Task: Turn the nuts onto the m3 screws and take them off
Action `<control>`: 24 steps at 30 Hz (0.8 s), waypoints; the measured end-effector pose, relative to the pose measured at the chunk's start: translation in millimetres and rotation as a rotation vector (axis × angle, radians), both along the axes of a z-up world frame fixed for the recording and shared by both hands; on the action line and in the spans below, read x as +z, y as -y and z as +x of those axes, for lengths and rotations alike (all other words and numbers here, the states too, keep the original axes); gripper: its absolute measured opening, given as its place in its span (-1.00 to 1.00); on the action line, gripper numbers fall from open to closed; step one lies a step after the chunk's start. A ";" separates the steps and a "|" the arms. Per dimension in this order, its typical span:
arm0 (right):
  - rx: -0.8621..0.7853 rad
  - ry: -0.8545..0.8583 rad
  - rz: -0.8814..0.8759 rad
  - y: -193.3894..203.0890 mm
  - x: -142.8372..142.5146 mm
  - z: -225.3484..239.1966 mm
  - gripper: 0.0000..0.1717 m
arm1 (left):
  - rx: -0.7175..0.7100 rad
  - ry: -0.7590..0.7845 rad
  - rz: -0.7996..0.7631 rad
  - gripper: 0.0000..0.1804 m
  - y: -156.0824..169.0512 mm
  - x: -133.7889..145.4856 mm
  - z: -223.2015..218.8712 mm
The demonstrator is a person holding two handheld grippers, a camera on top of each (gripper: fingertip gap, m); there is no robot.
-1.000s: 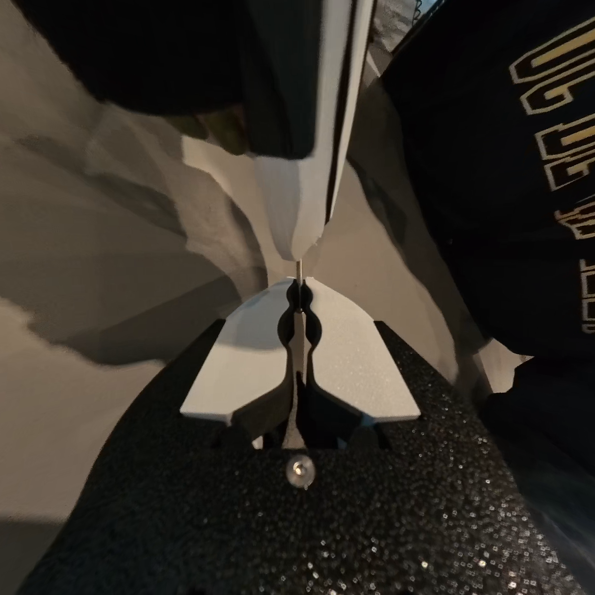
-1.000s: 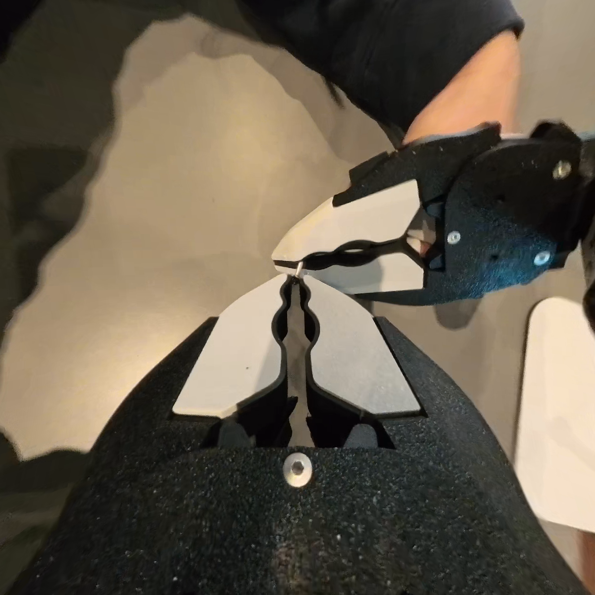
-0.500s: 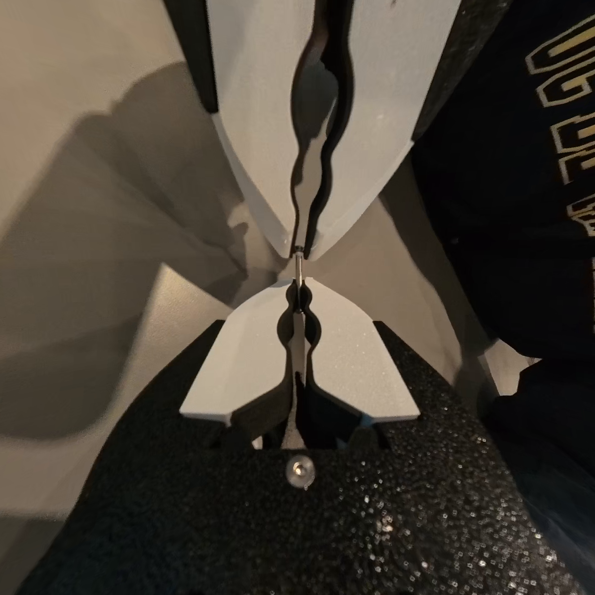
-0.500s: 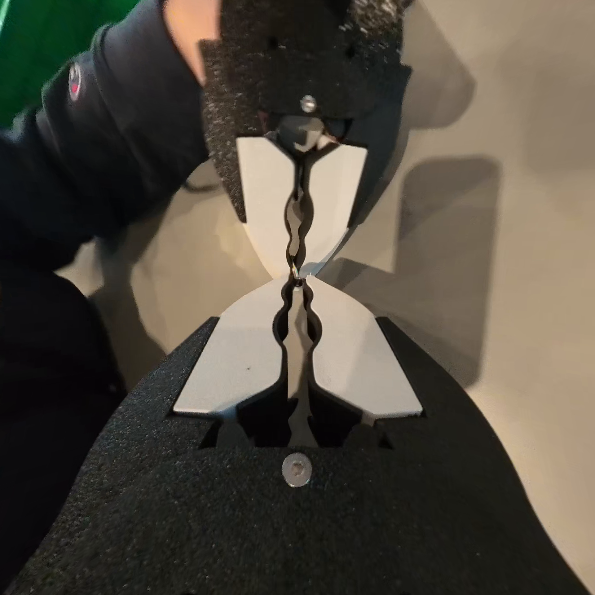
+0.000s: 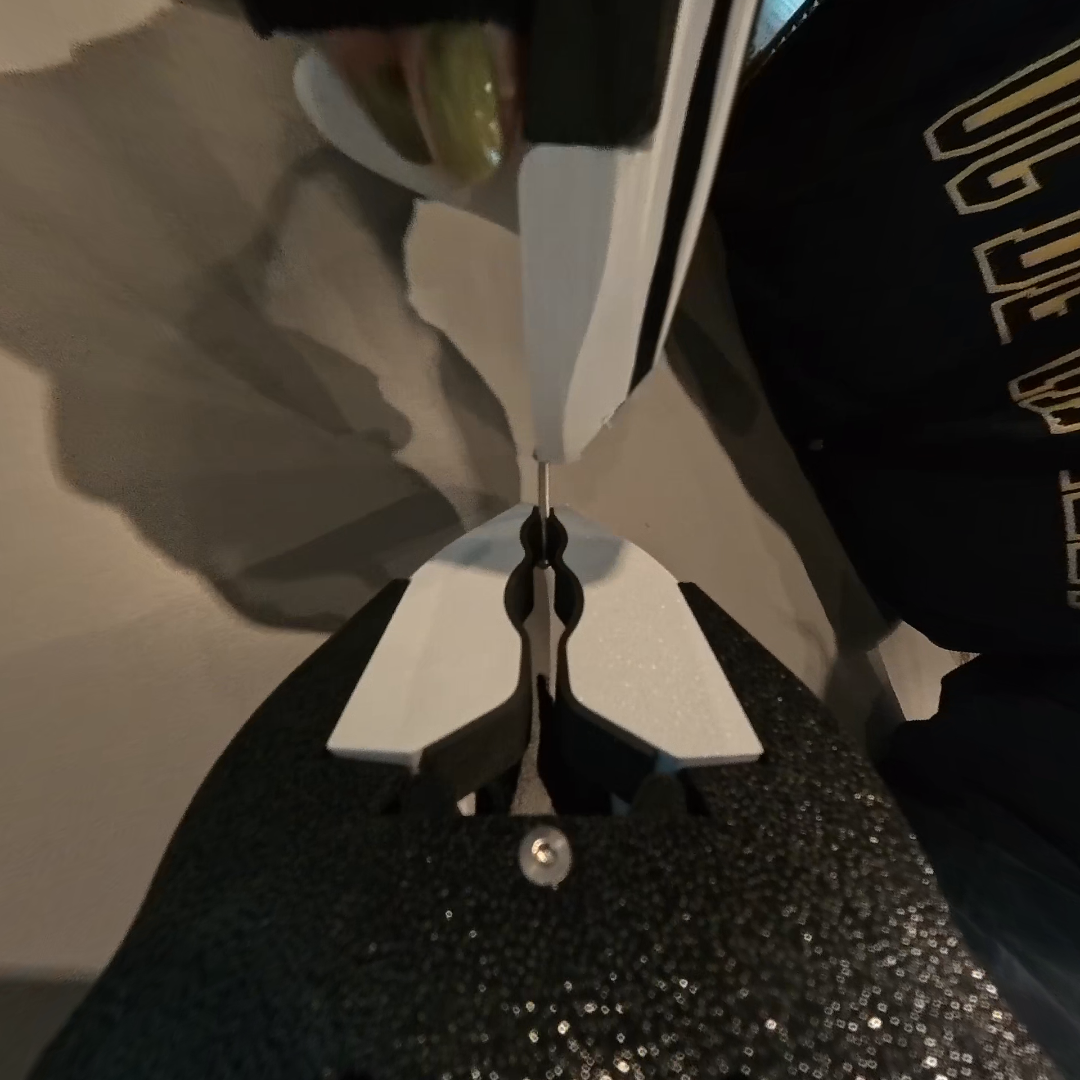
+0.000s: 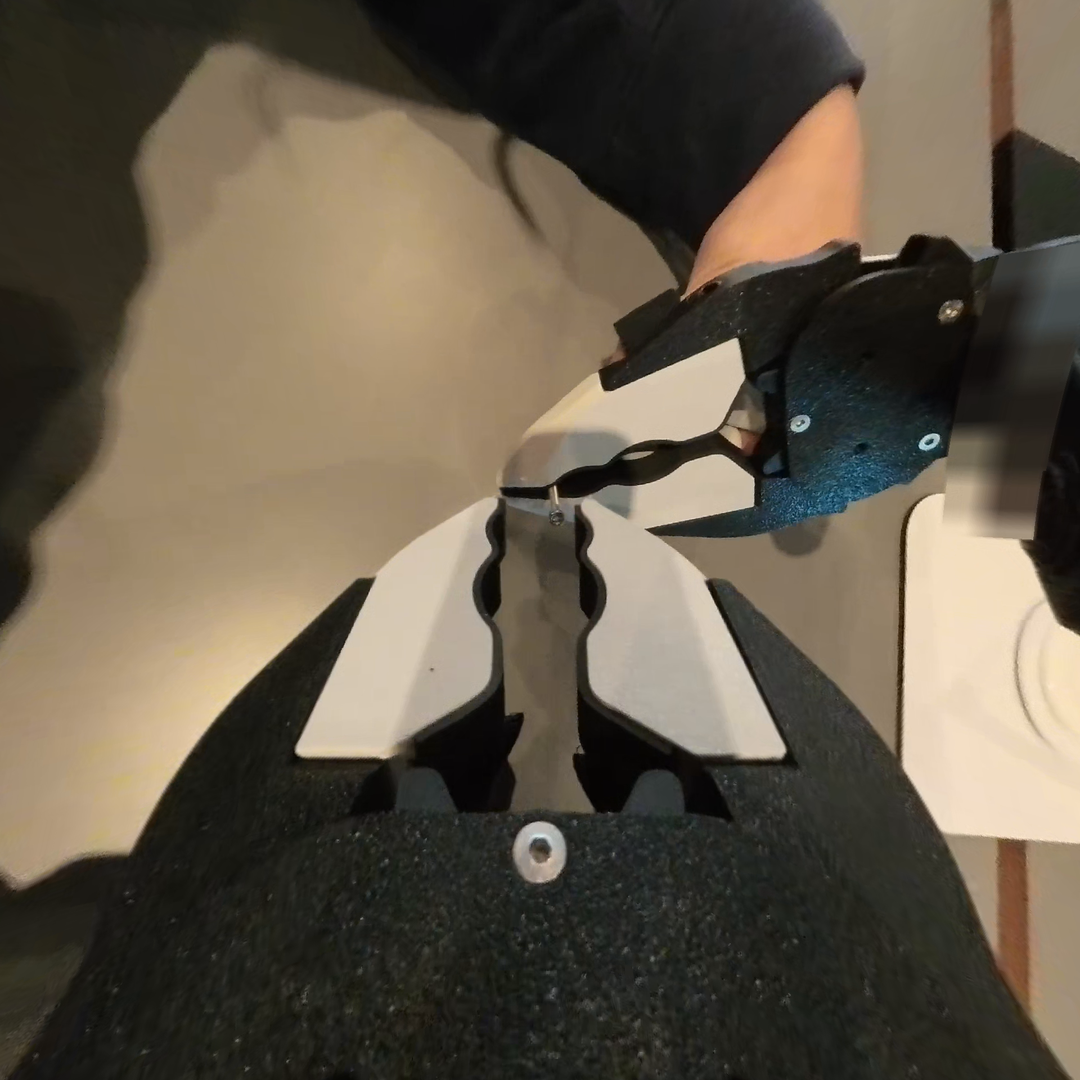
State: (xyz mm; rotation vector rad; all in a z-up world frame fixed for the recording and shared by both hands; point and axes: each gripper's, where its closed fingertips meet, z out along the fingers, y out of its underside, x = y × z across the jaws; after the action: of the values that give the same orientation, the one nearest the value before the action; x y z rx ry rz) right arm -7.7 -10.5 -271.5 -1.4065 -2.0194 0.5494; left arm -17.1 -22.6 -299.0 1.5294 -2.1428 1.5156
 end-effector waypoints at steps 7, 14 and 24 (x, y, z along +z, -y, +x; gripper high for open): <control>0.063 0.064 0.058 -7.1 -5.5 -2.2 -0.92 | -0.007 -0.002 -0.005 -0.99 0.8 0.1 -0.6; -0.092 -0.036 -0.130 -8.3 -4.9 -3.4 -0.94 | -0.010 -0.009 0.003 -0.99 1.0 -1.1 -0.8; -0.888 -0.283 -0.746 -13.9 0.8 -8.8 -0.94 | -0.010 -0.012 -0.001 -0.99 1.3 -0.8 -0.8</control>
State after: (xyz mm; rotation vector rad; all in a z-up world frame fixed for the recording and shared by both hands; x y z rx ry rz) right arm -16.5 3.5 -270.8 -2.2762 -0.8024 1.0397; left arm -17.9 -23.9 -299.8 1.5216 -2.1399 1.5001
